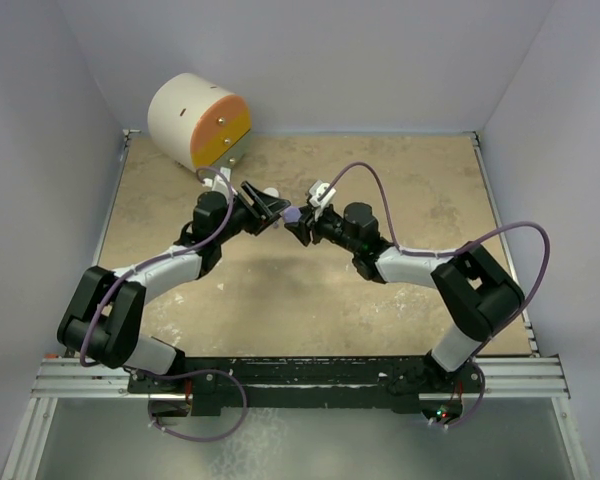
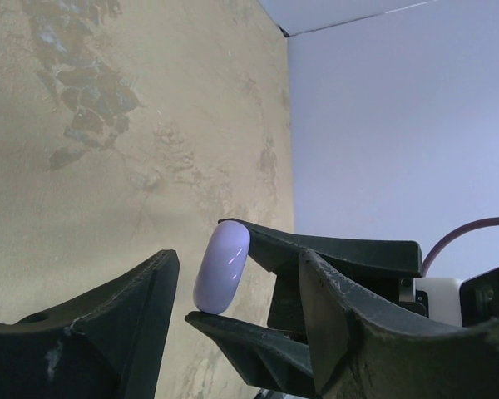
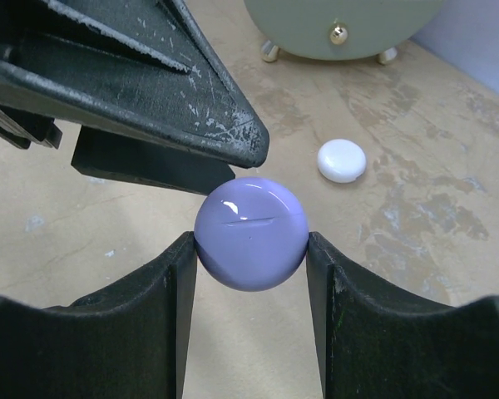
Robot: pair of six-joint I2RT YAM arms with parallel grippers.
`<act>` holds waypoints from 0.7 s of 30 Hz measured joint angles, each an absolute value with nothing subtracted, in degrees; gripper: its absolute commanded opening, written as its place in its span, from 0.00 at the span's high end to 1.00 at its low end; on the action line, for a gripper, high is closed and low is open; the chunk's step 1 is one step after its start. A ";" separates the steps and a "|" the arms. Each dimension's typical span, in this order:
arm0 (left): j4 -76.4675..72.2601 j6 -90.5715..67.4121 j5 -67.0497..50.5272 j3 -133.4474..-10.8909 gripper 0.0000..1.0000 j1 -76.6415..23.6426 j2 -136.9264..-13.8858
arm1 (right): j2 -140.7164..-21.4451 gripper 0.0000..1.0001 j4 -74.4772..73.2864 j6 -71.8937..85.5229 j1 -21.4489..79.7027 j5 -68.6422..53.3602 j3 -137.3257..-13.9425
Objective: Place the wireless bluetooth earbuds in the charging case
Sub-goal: Pick up the charging case at the center of the board.
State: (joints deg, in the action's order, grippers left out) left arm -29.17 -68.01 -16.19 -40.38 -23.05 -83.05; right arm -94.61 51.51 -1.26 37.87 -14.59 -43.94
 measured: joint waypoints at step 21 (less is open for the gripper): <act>-36.29 -68.49 -9.39 -36.05 0.45 -23.83 -81.62 | -95.42 1.00 50.11 6.02 37.85 -17.78 -45.12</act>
State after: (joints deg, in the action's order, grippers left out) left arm -36.29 -68.49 -9.39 -36.05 -23.83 -81.62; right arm -95.42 50.11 6.02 37.85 -17.78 -45.12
